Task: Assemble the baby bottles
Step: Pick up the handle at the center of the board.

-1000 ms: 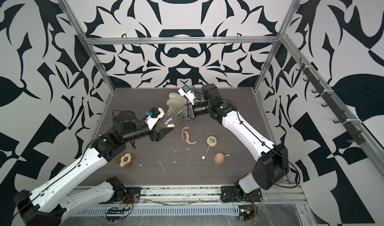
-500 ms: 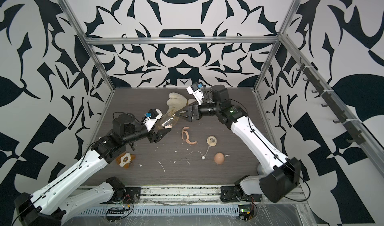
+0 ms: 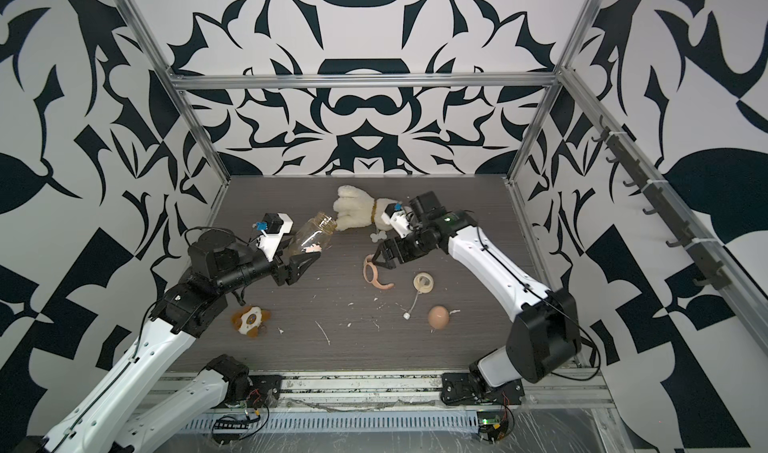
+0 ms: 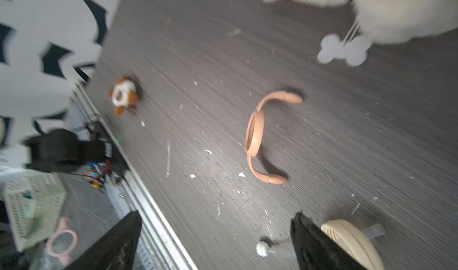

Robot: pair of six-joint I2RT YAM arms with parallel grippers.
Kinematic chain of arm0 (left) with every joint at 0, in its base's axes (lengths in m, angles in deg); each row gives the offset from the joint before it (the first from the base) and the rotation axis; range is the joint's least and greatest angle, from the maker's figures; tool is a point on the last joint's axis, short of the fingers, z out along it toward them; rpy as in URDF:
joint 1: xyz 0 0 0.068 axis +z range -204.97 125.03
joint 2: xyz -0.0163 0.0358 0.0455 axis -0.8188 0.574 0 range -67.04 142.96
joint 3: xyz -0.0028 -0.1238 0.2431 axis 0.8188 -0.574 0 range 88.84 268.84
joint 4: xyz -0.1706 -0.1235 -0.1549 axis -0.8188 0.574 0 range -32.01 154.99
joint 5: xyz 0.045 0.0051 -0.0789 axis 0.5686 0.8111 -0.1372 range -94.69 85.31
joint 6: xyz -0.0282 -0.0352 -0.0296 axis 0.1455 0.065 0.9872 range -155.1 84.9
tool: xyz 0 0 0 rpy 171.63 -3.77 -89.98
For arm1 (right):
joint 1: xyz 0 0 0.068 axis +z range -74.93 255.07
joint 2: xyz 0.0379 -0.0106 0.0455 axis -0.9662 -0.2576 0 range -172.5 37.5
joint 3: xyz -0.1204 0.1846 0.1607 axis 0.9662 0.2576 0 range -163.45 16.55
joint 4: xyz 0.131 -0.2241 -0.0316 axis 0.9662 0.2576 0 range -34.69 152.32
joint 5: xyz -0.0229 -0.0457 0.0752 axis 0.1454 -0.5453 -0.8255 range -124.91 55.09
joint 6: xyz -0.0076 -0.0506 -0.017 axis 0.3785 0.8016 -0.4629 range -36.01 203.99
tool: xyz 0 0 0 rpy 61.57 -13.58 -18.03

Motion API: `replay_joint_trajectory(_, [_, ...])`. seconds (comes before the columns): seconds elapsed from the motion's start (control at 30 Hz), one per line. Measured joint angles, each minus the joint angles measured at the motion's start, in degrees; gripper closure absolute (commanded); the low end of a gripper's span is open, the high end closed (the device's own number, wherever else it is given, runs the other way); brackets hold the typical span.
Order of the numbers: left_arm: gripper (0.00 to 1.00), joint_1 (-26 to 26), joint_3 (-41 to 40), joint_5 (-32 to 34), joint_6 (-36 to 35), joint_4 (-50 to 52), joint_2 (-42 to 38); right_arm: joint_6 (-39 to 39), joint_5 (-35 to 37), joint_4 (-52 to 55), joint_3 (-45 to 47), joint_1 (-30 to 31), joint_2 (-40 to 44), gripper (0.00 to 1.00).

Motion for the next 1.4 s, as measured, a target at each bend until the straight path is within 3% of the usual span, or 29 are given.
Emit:
replay_joint_trajectory(0.17, [0.80,0.44,-0.02,0.24,1.99,0.50,-1.38,5.05,8.52,-3.54,9.81,7.50,1.55,0.06])
replay_joint_trajectory(0.43, [0.80,2.05,-0.02,0.83,6.25,-0.24,-1.75,11.19,29.64,-15.54,18.29,17.40,1.42,0.09])
replay_joint_trajectory(0.63, [0.78,4.33,-0.02,0.92,8.52,-0.50,-1.79,13.11,39.32,-23.26,20.55,19.04,-3.15,0.17])
replay_joint_trajectory(0.8, [0.77,5.11,0.13,1.29,8.98,0.33,-1.90,14.08,42.77,-27.89,20.55,19.04,-8.24,0.33])
replay_joint_trajectory(0.97, [0.77,5.64,0.98,1.90,8.92,0.92,-1.90,14.32,43.54,-29.99,20.46,19.43,-9.86,0.57])
replay_joint_trajectory(1.23, [0.78,6.82,1.97,1.90,8.41,1.40,-1.22,14.78,43.41,-31.39,20.44,19.58,-9.84,0.75])
replay_joint_trajectory(1.4, [0.78,7.45,1.99,1.88,7.82,2.27,-0.79,15.06,42.80,-31.43,20.44,19.56,-9.84,0.77])
